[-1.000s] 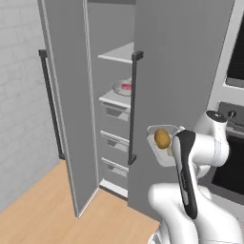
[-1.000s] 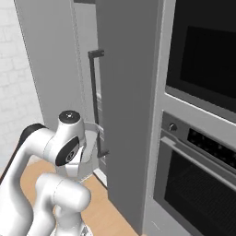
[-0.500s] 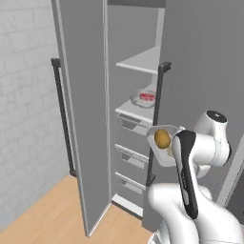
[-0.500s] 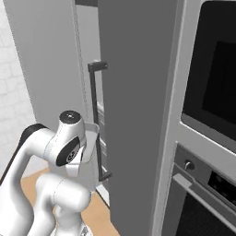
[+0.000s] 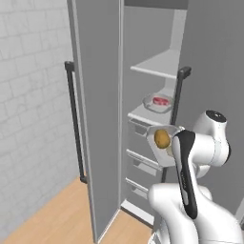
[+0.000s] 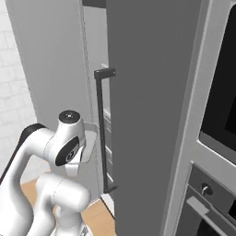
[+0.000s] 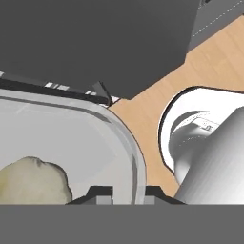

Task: Take the meat container that has the steak and place it on the second highest rack of the freezer. Then take the vegetable container that has the garlic and potato and place it on the highest rack of the freezer.

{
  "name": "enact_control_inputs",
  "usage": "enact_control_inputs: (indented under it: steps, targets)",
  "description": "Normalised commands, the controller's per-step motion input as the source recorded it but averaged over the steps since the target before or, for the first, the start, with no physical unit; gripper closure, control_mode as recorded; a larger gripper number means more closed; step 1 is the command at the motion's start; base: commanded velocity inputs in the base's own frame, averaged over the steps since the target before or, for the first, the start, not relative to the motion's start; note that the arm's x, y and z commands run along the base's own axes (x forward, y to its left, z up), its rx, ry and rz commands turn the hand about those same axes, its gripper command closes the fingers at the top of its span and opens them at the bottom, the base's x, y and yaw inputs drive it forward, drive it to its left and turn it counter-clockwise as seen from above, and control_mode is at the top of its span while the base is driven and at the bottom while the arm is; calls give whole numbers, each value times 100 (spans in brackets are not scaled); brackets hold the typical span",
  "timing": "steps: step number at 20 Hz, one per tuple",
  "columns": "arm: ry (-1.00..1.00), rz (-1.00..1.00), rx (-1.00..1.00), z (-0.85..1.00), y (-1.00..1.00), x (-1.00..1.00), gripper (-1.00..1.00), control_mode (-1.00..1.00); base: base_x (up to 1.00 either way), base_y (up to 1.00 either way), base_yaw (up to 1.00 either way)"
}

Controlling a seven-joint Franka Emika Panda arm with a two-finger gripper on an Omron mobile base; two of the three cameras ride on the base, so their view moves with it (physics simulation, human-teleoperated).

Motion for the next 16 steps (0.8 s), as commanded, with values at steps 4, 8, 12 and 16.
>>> enact_control_inputs:
  steps: [4,8,12,16]
  targets:
    - [0,0,0,0,0,0,100,100,63,4,0]
    - [0,0,0,0,0,0,100,100,48,16,0]
    - [0,0,0,0,0,0,100,100,37,18,-5]
    - [0,0,0,0,0,0,100,100,25,17,-12]
